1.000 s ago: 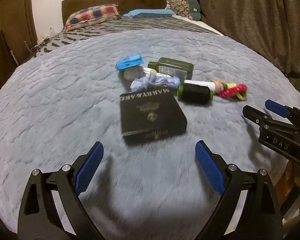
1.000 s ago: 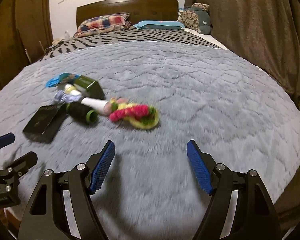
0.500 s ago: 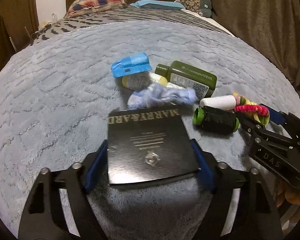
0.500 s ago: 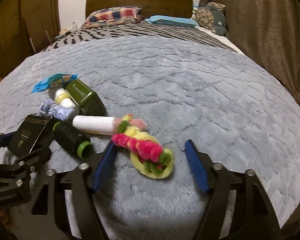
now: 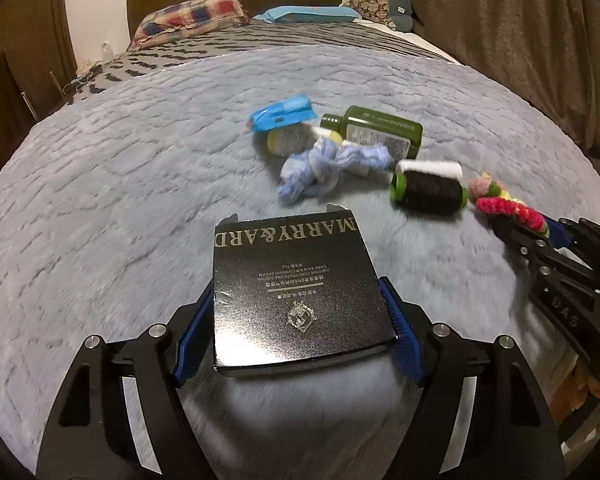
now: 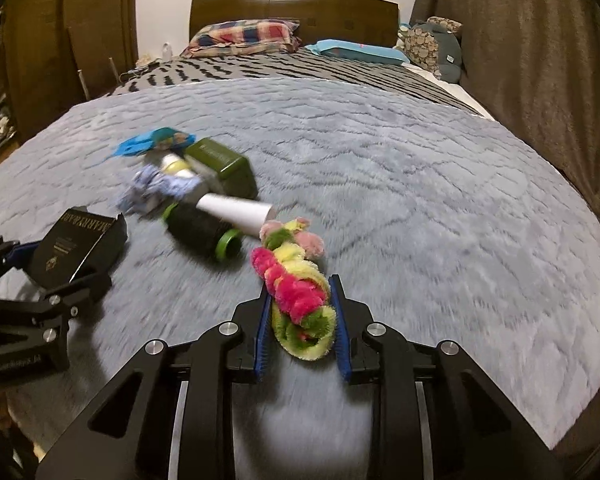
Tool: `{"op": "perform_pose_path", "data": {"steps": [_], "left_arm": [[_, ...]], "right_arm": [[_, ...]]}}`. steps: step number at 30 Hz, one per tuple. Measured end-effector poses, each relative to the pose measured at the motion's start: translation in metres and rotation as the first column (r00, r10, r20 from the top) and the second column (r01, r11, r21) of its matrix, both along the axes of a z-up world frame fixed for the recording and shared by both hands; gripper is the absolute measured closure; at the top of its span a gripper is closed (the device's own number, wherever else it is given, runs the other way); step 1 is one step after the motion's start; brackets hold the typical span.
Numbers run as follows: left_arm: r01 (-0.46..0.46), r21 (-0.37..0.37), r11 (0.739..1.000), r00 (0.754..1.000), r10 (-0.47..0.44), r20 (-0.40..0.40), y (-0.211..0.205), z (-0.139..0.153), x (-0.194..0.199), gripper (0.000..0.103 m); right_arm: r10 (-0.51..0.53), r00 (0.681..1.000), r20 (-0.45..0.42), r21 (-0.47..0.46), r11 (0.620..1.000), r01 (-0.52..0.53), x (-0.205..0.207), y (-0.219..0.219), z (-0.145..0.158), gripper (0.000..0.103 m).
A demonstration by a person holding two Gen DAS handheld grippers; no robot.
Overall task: Collect trash
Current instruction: 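Lower the box and fuzzy toy into the black bin and open both grippers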
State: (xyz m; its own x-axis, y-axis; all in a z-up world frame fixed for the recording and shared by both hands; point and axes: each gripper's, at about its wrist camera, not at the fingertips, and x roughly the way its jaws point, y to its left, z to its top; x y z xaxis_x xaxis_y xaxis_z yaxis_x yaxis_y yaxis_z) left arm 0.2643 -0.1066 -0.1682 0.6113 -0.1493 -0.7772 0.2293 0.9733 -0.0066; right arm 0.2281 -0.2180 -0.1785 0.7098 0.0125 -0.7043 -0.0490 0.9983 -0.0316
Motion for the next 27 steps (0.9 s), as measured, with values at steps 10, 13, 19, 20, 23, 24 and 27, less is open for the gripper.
{"op": "perform_pose_path", "data": {"steps": [10,13,19,20,23,24,27], "left_arm": [[-0.003,0.003,1.000,0.998,0.003,0.058,0.031,0.015,-0.064,0.031],[-0.004,0.006,1.000,0.996,0.004,0.085,0.039,0.023,-0.084,0.031],[0.000,-0.014,1.000,0.993,0.002,0.116,0.055,0.033,-0.122,0.031],[0.001,-0.018,1.000,0.993,0.001,0.121,0.059,0.034,-0.129,0.031],[0.009,-0.027,1.000,0.991,-0.005,0.136,0.066,0.037,-0.150,0.031],[0.014,-0.029,0.999,0.990,-0.010,0.141,0.068,0.037,-0.156,0.031],[0.030,-0.038,0.999,0.988,-0.024,0.151,0.073,0.037,-0.178,0.031]], "right_arm": [[0.061,0.997,0.037,0.041,0.997,-0.063,-0.065,0.027,0.015,0.076],[0.079,0.996,0.050,0.051,0.995,-0.081,-0.083,0.035,0.020,0.076],[0.108,0.991,0.078,0.071,0.991,-0.113,-0.116,0.050,0.032,0.076],[0.112,0.990,0.082,0.075,0.990,-0.118,-0.122,0.053,0.034,0.076],[0.126,0.988,0.093,0.087,0.987,-0.134,-0.138,0.058,0.040,0.076],[0.129,0.987,0.094,0.091,0.986,-0.138,-0.143,0.059,0.041,0.076],[0.143,0.985,0.096,0.104,0.983,-0.153,-0.158,0.064,0.042,0.076]]}}
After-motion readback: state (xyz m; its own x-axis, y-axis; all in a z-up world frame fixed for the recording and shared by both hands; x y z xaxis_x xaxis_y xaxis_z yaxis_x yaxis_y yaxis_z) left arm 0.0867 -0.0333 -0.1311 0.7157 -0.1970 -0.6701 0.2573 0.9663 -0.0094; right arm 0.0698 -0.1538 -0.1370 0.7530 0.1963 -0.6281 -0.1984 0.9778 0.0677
